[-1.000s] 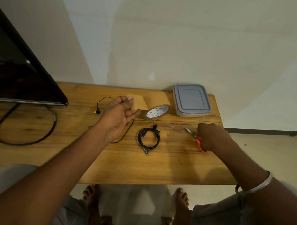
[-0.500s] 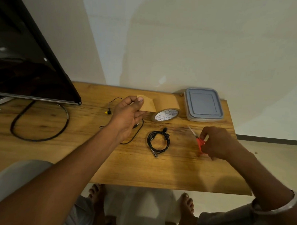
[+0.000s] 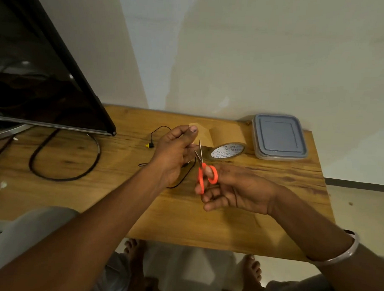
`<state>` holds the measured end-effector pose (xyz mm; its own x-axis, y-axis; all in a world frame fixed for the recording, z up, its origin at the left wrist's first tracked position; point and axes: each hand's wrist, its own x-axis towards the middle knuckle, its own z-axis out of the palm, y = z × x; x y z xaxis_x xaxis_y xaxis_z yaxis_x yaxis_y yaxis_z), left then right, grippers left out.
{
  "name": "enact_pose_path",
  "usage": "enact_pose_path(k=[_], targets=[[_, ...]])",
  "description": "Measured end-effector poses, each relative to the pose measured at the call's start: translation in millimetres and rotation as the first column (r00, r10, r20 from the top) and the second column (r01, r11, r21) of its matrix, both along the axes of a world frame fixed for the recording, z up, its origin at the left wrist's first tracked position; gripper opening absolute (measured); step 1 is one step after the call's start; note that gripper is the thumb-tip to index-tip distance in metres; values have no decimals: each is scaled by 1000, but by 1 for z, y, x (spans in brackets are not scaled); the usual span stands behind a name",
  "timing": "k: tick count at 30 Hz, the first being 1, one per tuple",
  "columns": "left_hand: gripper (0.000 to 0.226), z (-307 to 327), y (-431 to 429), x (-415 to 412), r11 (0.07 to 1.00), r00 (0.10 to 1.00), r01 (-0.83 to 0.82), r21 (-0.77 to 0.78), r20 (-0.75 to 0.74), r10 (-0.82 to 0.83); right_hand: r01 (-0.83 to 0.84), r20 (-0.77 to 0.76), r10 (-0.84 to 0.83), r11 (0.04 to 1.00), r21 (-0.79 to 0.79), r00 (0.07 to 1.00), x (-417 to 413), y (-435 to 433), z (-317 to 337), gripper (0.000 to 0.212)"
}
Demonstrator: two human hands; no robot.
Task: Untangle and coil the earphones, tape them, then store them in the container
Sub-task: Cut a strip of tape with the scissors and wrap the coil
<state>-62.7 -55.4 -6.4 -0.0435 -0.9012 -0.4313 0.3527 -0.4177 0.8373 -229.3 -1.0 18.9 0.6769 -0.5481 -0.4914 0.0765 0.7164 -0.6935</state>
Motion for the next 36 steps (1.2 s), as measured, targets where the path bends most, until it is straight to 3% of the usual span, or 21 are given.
enact_pose_path(k=[7, 12, 21, 32, 36], targets=[[4, -2, 1, 2, 1000, 1000, -14, 7, -21, 14, 201, 9, -201, 979, 10, 979, 17, -11, -5, 35], [4, -1, 0, 4, 999, 999, -32, 34, -41, 33, 204, 52, -204, 979, 10, 978, 21, -16, -10, 38], [13, -2, -2, 4, 997, 995, -66, 47, -67, 69, 217, 5, -218, 972, -92, 976, 20, -17, -9, 22], [13, -5, -6, 8, 999, 994, 29, 46, -110, -24, 187, 47, -183, 978, -92, 982, 16, -29, -9, 36], [14, -3, -6, 9, 999, 993, 27, 45, -116, -22, 224, 61, -220, 970, -90, 974, 18, -30, -13, 19]])
